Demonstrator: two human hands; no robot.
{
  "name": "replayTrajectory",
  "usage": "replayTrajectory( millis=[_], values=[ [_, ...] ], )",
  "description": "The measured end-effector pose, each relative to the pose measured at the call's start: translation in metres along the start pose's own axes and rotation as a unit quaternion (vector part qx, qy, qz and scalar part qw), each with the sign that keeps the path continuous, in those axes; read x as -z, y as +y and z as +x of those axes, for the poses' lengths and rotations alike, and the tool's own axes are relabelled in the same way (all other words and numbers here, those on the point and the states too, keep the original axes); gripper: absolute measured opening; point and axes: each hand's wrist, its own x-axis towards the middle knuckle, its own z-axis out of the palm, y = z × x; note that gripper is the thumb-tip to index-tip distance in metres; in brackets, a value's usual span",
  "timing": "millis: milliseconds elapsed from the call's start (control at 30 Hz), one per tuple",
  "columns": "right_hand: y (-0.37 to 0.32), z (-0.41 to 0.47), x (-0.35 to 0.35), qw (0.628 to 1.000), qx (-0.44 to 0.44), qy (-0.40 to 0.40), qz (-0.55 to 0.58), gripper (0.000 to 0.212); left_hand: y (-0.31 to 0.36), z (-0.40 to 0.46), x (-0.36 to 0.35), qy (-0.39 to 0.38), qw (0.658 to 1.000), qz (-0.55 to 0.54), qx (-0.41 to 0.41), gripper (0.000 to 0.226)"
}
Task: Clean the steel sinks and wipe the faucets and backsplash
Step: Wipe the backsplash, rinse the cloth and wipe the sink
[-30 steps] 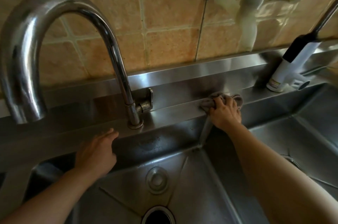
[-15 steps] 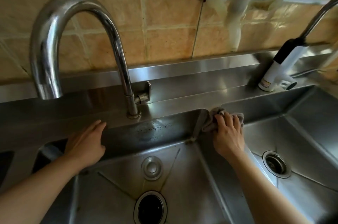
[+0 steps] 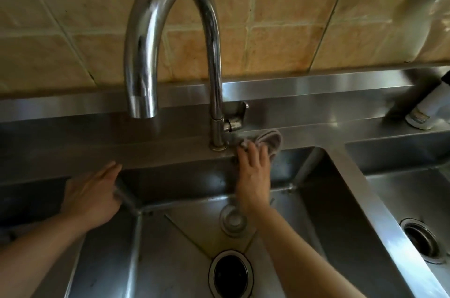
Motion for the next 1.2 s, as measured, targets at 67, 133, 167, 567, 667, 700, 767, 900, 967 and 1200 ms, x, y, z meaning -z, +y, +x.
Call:
replayTrajectory(
  millis=[67, 133, 167, 567, 667, 700, 767, 900, 967, 1200],
  values=[
    [-0.032, -0.009, -0.014, 0.999, 0.019, 0.006, 0.042, 0.067, 0.002, 0.0, 0.0, 0.007, 1.0, -0.002, 0.0, 0.072],
    [-0.04, -0.01, -0.014, 0.996, 0.007, 0.009, 0.084, 0.064, -0.001, -0.003, 0.0, 0.008, 1.0, -0.006, -0.004, 0.072],
    [-0.034, -0.011, -0.01, 0.996, 0.003, -0.001, 0.093, 0.062, -0.002, -0.003, -0.001, 0.009, 1.0, -0.016, -0.011, 0.072],
    [-0.127, -0.029, -0.065, 0.993, 0.068, 0.056, 0.074, 0.053, -0.057, -0.018, -0.029, 0.091, 0.99, -0.102, -0.036, 0.056],
    [-0.169, -0.02, -0.078, 0.994, 0.065, 0.06, 0.06, 0.049, -0.065, -0.016, -0.028, 0.088, 0.988, -0.116, -0.056, 0.054],
    [-0.179, -0.02, -0.08, 0.992, 0.103, 0.049, 0.059, 0.053, -0.067, -0.016, -0.029, 0.094, 0.987, -0.119, -0.059, 0.052],
    [-0.196, -0.026, -0.082, 0.976, 0.211, 0.005, 0.057, 0.06, -0.07, -0.016, -0.032, 0.111, 0.984, -0.125, -0.062, 0.05],
    [-0.191, -0.025, -0.075, 0.965, 0.259, -0.015, 0.035, 0.062, -0.075, -0.015, -0.035, 0.106, 0.983, -0.129, -0.077, 0.052],
    [-0.164, -0.019, -0.065, 0.979, 0.184, 0.033, 0.076, 0.048, -0.078, -0.016, -0.034, 0.087, 0.983, -0.132, -0.09, 0.053],
    [-0.143, -0.028, -0.032, 0.971, 0.018, 0.061, 0.232, 0.044, -0.085, -0.038, -0.043, 0.11, 0.981, -0.136, -0.08, 0.05]
  ],
)
